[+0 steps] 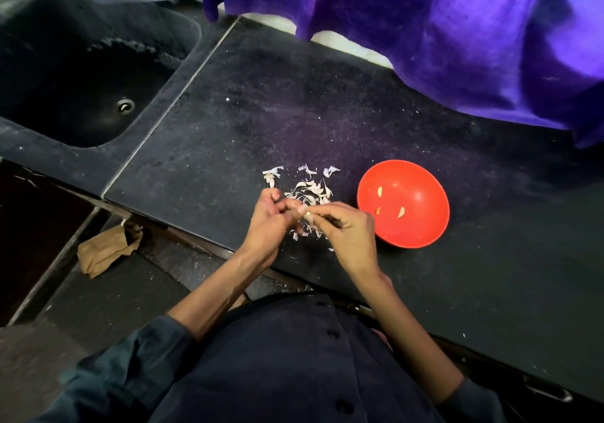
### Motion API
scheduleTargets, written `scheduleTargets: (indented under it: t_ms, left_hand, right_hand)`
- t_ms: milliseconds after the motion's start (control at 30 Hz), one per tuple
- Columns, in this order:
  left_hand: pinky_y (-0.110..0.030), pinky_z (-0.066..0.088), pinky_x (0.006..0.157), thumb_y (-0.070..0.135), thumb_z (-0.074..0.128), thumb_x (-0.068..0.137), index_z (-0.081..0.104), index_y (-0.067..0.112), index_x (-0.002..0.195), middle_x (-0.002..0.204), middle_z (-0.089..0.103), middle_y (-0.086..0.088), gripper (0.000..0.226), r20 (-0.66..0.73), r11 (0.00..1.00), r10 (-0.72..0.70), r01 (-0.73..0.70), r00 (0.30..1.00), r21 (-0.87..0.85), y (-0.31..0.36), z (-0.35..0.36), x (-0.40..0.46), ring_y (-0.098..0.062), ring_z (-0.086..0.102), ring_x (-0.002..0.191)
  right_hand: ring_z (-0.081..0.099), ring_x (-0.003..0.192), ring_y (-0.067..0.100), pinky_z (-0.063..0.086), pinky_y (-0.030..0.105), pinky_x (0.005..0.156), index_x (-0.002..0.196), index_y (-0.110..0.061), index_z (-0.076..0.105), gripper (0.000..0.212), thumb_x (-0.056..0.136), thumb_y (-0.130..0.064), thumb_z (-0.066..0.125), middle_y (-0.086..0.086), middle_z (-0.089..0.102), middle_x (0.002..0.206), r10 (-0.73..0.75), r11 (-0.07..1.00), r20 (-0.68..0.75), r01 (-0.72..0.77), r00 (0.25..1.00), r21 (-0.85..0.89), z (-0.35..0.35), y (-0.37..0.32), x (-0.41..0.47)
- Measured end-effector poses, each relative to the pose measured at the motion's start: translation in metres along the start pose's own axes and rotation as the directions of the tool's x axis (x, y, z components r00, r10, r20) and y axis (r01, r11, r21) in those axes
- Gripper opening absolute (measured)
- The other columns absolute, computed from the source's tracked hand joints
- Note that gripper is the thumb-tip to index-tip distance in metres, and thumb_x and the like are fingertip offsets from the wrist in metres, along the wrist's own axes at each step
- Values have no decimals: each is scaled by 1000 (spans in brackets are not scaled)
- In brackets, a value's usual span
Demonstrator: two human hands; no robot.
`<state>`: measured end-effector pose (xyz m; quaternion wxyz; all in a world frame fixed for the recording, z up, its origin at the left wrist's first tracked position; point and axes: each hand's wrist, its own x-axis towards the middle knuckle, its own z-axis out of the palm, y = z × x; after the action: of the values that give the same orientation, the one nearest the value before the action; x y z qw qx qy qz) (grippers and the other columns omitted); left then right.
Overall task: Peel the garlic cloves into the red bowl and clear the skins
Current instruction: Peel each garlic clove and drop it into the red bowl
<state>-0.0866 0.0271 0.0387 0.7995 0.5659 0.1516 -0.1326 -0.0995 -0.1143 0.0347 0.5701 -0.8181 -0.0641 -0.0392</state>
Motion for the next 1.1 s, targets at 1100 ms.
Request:
scheduleTargets:
  t_ms: [1100]
  left_hand:
    - [-29, 56, 70, 21, 72, 87, 76, 25, 93, 88, 72, 13, 8, 85, 738, 352, -332, 932, 587, -4, -6, -7, 0, 66, 75]
  right_hand:
    - [70, 71, 10, 55, 21, 65, 88, -12, 70, 15, 88, 2, 64, 3, 71, 80, 376, 839, 6, -343, 927, 421, -2, -15, 0]
